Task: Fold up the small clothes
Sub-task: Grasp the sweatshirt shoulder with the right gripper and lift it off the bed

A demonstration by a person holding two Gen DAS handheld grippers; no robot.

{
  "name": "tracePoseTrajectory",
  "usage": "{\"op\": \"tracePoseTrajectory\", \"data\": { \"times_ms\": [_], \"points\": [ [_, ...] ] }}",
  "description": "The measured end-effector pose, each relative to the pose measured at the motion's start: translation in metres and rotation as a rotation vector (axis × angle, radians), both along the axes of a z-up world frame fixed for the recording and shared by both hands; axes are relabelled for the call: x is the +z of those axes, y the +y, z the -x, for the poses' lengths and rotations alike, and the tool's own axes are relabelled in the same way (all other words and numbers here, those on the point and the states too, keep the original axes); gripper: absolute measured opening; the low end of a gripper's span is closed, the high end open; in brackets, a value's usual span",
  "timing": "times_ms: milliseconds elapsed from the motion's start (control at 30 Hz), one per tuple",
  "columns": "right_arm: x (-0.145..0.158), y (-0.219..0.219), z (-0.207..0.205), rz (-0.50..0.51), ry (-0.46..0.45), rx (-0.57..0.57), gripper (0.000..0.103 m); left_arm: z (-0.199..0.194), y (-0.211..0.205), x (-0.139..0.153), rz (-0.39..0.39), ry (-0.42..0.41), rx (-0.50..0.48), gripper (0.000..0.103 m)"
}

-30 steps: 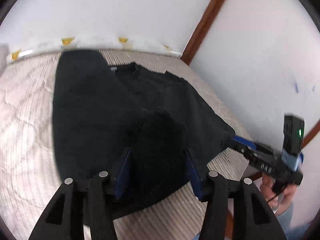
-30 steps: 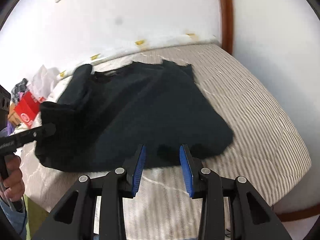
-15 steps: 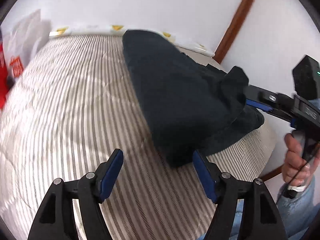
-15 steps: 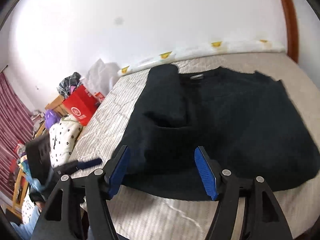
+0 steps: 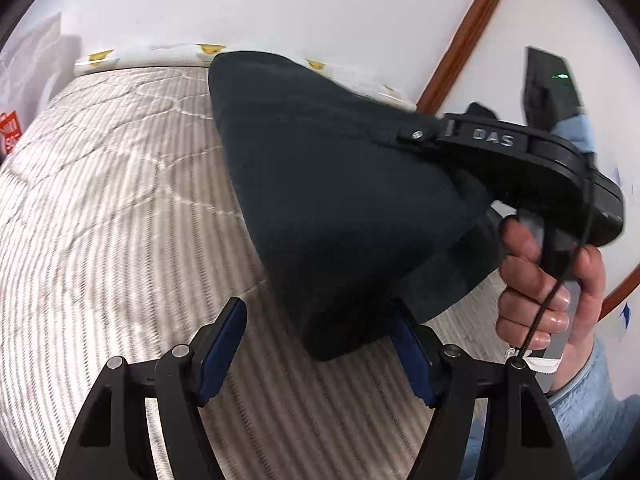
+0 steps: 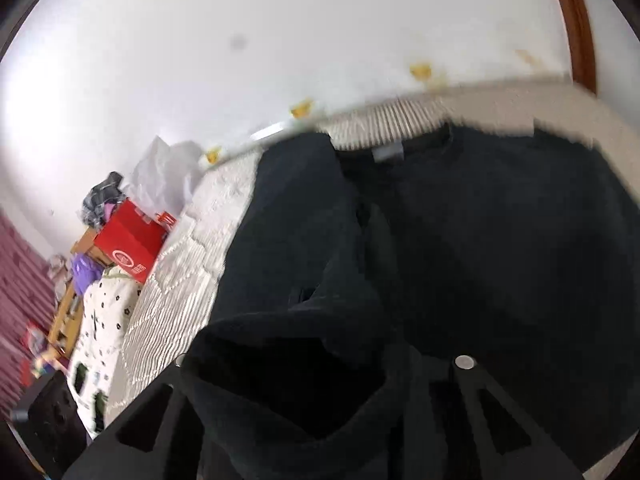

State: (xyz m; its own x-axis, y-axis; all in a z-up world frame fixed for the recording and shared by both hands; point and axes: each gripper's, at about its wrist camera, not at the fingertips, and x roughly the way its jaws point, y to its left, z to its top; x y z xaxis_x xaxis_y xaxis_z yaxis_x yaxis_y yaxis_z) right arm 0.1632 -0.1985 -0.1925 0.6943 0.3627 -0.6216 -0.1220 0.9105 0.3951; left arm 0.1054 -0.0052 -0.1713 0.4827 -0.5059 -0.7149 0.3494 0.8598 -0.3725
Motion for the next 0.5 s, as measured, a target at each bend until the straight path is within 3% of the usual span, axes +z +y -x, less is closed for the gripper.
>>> {"op": "tracePoseTrajectory", "data": {
  "times_ms": [200,500],
  "points": [
    [0.031,-0.035,0.022,0.078,-0.117,-0.053,0.015,-0.010,-0.040,0.003,-0.021,0.004,-0.050,0.070],
    [0.041,-0.157,0.056,0.131,-0.184,-0.278,0.013,-0.015,-0.103,0.011,-0.073,-0.028,-0.160,0.070]
  ]
}}
